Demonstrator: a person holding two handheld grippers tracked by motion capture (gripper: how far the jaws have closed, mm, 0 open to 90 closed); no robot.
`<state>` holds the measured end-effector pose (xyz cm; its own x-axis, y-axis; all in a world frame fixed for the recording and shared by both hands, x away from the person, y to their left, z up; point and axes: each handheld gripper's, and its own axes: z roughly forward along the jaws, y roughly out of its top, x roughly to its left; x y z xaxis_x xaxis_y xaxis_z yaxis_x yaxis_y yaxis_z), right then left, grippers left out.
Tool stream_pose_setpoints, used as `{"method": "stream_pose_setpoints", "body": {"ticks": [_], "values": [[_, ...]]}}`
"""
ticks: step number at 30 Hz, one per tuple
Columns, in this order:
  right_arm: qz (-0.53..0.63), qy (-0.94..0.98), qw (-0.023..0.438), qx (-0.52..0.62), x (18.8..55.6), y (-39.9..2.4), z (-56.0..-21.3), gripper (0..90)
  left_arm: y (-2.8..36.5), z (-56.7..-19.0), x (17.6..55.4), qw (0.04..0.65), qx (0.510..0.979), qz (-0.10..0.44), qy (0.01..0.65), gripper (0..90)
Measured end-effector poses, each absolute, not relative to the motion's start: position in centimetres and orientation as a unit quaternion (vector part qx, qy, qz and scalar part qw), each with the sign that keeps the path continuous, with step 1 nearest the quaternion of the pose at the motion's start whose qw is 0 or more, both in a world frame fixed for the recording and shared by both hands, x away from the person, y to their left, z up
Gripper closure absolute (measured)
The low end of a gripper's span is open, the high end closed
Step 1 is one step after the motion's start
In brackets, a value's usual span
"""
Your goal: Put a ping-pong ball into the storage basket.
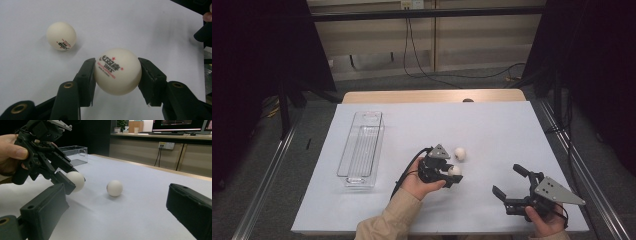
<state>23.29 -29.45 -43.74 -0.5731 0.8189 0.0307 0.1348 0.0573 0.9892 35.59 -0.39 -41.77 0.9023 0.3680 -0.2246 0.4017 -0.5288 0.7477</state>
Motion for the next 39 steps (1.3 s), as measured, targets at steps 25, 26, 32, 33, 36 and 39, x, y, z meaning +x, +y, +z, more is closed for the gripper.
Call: {"method": "stream_pose_setpoints", "body": {"ticks": [25,26,32,33,36,39], "values": [[0.586,0.666,0.291,0.358,23.3,-29.5,-43.8,2.4,1.6,-41.0,36.5,0.438,0.864,-0.009,0.25,51.0],[0.586,0.666,0.291,0.358,23.3,-29.5,-43.8,2.4,1.6,-41.0,36.6,0.439,0.863,-0.009,0.25,51.0],[0.586,0.665,0.292,0.358,23.3,-29.5,-43.7,2.4,2.0,-40.8,36.7,0.437,0.863,-0.005,0.254,51.0],[0.586,0.666,0.292,0.358,23.3,-29.5,-43.7,2.4,2.1,-40.8,36.7,0.437,0.863,-0.004,0.254,51.0],[0.586,0.666,0.29,0.359,23.3,-29.4,-43.8,2.4,2.3,-40.7,36.8,0.438,0.861,-0.004,0.258,51.0],[0.587,0.666,0.29,0.359,23.3,-29.4,-43.8,2.4,2.5,-40.6,36.9,0.438,0.86,-0.003,0.26,51.0]]}}
